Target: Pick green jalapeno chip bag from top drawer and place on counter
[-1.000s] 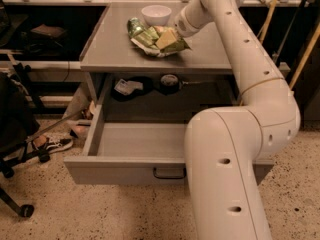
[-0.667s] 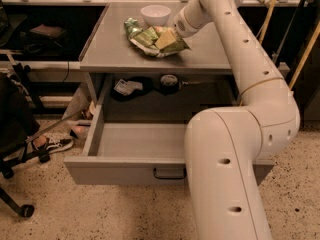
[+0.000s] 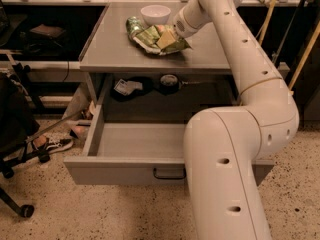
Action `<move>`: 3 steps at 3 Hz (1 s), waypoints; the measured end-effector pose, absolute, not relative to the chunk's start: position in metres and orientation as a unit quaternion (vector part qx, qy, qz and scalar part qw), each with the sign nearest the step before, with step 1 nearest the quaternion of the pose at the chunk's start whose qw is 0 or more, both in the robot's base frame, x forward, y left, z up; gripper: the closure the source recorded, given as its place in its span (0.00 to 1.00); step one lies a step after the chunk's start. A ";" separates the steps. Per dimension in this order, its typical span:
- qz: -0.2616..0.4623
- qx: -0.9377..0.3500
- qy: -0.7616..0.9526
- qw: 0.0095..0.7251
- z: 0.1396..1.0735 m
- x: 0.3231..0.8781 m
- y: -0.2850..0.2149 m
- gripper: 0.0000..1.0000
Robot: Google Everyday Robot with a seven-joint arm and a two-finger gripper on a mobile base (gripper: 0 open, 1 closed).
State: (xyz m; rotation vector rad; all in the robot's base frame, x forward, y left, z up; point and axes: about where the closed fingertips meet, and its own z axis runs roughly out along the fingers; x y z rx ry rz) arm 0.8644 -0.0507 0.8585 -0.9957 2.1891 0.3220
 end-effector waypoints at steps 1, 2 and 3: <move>0.124 -0.384 0.845 0.350 0.858 0.864 -0.051 0.00; 0.124 -0.384 0.845 0.350 0.859 0.864 -0.051 0.00; 0.113 -0.378 0.843 0.366 0.887 0.859 -0.062 0.00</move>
Offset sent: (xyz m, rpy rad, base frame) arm 0.0000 0.0000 0.0000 0.0000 0.0000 0.0000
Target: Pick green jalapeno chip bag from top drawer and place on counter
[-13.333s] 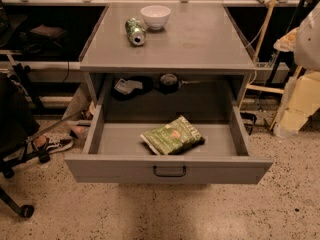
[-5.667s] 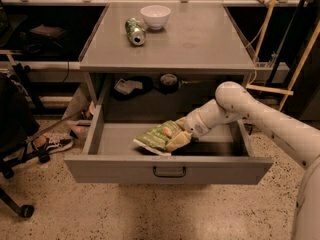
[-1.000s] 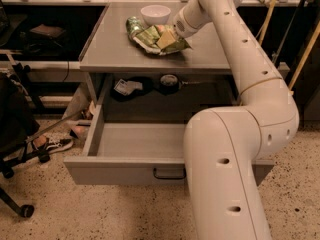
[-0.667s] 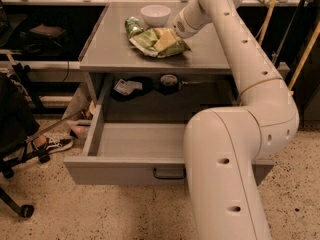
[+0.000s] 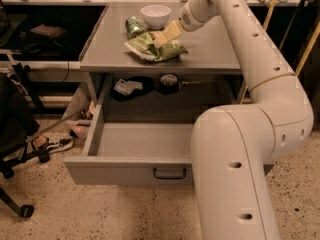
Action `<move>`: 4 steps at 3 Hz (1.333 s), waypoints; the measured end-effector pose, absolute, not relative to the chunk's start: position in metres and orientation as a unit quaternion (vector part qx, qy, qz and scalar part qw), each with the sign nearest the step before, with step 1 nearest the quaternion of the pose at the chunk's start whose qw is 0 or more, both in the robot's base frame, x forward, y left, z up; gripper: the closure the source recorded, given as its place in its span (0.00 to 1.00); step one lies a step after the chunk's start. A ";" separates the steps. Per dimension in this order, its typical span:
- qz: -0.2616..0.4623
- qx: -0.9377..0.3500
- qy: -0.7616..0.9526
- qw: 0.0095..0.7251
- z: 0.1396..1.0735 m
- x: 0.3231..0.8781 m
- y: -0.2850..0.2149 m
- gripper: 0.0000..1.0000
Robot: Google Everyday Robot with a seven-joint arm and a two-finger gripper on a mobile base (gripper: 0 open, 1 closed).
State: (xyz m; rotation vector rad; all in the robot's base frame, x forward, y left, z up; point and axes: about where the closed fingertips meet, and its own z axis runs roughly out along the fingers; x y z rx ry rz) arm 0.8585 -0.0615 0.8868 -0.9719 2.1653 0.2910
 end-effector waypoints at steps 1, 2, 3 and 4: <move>0.085 -0.334 0.840 0.420 0.950 0.845 -0.099 0.00; 0.048 -0.244 0.830 0.499 1.035 0.810 -0.168 0.00; 0.014 -0.161 0.804 0.573 1.122 0.740 -0.226 0.00; -0.033 -0.127 0.803 0.582 1.166 0.649 -0.248 0.00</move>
Offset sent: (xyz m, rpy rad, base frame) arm -0.2575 -0.0994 0.1759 0.0683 -0.3123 -0.4876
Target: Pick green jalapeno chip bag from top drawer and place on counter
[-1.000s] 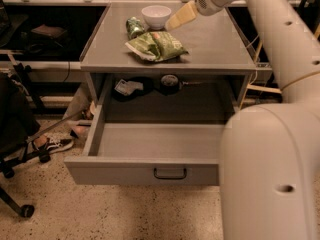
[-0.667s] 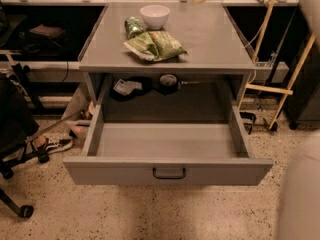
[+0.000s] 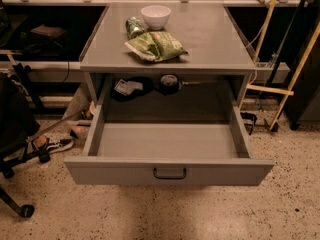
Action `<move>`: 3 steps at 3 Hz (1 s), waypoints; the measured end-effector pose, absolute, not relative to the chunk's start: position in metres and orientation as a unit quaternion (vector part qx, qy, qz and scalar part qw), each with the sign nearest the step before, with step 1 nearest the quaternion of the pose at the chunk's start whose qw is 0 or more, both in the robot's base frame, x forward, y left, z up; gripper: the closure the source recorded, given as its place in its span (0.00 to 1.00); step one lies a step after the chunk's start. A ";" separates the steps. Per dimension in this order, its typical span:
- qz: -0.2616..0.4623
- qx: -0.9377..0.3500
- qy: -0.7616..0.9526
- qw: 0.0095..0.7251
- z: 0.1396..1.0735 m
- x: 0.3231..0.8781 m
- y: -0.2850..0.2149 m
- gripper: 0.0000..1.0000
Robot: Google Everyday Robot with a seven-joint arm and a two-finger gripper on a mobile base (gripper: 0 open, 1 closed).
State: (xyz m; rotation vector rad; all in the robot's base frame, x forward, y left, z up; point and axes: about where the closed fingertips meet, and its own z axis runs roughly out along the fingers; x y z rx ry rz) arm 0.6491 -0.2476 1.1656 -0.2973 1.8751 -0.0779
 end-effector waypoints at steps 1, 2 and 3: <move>-0.069 -0.138 0.812 0.563 1.172 0.594 -0.239 0.00; -0.069 -0.139 0.811 0.563 1.173 0.594 -0.237 0.00; -0.033 -0.154 0.826 0.542 1.148 0.597 -0.228 0.00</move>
Offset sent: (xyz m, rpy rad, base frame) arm -0.0542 0.0062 0.0050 -0.0709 0.0374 -0.0309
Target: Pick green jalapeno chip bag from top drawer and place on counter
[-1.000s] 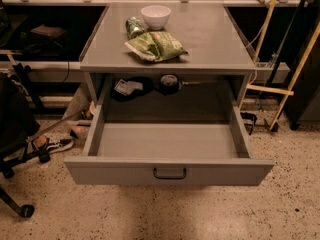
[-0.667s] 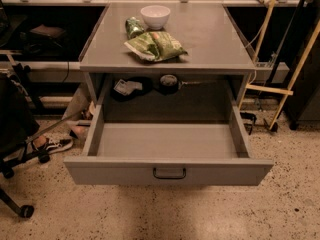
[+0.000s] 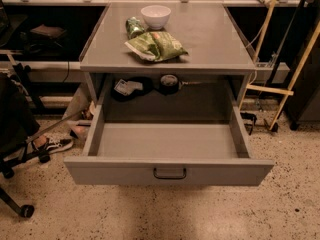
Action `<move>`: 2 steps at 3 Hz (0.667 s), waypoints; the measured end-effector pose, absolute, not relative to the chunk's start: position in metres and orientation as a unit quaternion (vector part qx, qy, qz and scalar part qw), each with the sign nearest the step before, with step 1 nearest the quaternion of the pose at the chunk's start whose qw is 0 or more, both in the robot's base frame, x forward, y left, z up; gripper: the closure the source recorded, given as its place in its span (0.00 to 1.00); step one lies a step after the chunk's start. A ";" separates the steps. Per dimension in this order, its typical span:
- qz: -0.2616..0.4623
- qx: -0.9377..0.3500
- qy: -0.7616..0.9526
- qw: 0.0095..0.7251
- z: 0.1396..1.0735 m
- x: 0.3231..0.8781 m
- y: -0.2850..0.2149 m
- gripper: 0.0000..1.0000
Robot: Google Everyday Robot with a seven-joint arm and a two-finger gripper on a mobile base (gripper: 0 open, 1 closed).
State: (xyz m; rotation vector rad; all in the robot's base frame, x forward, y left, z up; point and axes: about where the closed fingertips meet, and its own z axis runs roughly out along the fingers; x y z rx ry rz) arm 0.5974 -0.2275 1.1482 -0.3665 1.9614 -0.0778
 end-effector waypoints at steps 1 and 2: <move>0.047 -0.201 0.857 0.471 1.092 0.597 -0.207 0.00; 0.098 -0.243 0.880 0.396 1.052 0.576 -0.192 0.00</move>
Offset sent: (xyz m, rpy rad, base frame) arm -0.0565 0.0462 -0.1429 0.0954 0.5793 0.3990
